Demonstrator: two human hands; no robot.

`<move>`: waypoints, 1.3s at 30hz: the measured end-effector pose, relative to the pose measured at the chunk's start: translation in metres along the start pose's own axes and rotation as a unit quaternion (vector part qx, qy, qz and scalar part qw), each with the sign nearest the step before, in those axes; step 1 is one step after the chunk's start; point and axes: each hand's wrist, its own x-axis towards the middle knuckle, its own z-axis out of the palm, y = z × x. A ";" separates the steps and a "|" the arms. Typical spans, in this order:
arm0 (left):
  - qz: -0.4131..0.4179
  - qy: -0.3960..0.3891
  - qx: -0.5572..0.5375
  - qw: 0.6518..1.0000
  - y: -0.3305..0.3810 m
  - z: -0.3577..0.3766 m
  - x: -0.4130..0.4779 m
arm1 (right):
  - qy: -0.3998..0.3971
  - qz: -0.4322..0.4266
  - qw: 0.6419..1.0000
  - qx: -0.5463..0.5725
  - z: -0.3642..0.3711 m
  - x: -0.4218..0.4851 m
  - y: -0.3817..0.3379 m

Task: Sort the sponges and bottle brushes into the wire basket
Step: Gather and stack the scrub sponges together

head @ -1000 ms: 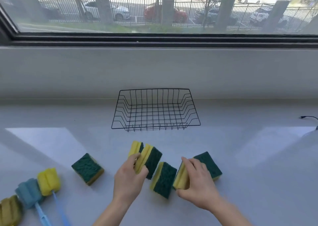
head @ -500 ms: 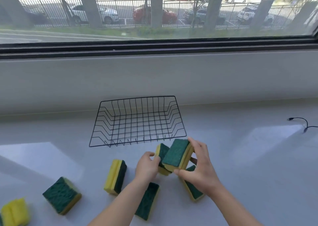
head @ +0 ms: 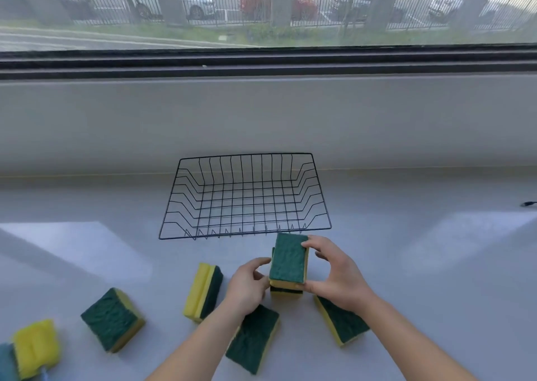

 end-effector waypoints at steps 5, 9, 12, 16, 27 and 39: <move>0.011 -0.014 -0.019 1.000 0.002 0.002 0.000 | -0.059 0.001 0.998 -0.012 -0.001 0.002 0.007; 0.010 -0.014 -0.016 1.000 0.003 0.003 -0.001 | -0.070 0.013 0.997 -0.015 -0.002 -0.001 0.011; -0.001 -0.012 -0.019 1.000 0.004 0.005 -0.002 | -0.082 0.025 0.996 -0.007 -0.001 -0.002 0.011; -0.009 -0.032 -0.028 0.999 0.005 0.010 -0.003 | -0.091 0.048 0.995 0.003 -0.006 -0.004 0.013; 0.036 -0.035 0.095 0.994 -0.001 0.004 -0.019 | -0.076 0.142 0.986 0.032 -0.017 -0.029 0.023; 0.079 0.065 0.392 0.914 -0.021 -0.002 -0.075 | 0.038 0.223 0.961 -0.160 -0.009 -0.078 0.008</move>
